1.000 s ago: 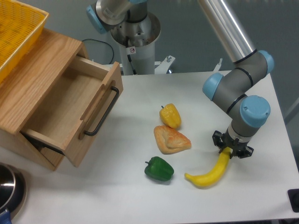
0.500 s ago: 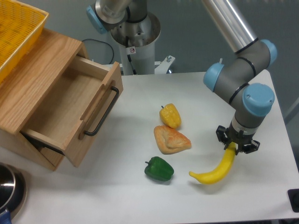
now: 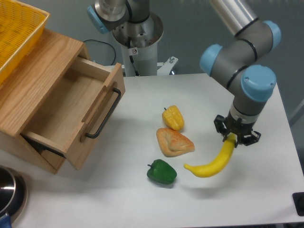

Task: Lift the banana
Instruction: 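Lift the grasped banana up off the table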

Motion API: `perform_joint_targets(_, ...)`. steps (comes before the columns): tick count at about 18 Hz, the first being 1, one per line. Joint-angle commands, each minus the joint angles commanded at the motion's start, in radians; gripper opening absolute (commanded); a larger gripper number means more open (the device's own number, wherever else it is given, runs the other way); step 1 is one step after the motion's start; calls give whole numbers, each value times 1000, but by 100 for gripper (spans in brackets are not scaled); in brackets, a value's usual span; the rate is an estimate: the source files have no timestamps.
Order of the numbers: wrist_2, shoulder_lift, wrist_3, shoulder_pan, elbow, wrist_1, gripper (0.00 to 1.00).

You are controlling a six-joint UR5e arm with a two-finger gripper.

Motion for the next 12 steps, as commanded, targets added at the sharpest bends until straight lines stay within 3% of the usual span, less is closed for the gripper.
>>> perform_joint_targets(8, 49, 101, 121, -34, 3, -120, 17)
perform_joint_targets(12, 87, 101, 126, -55, 9, -120, 17)
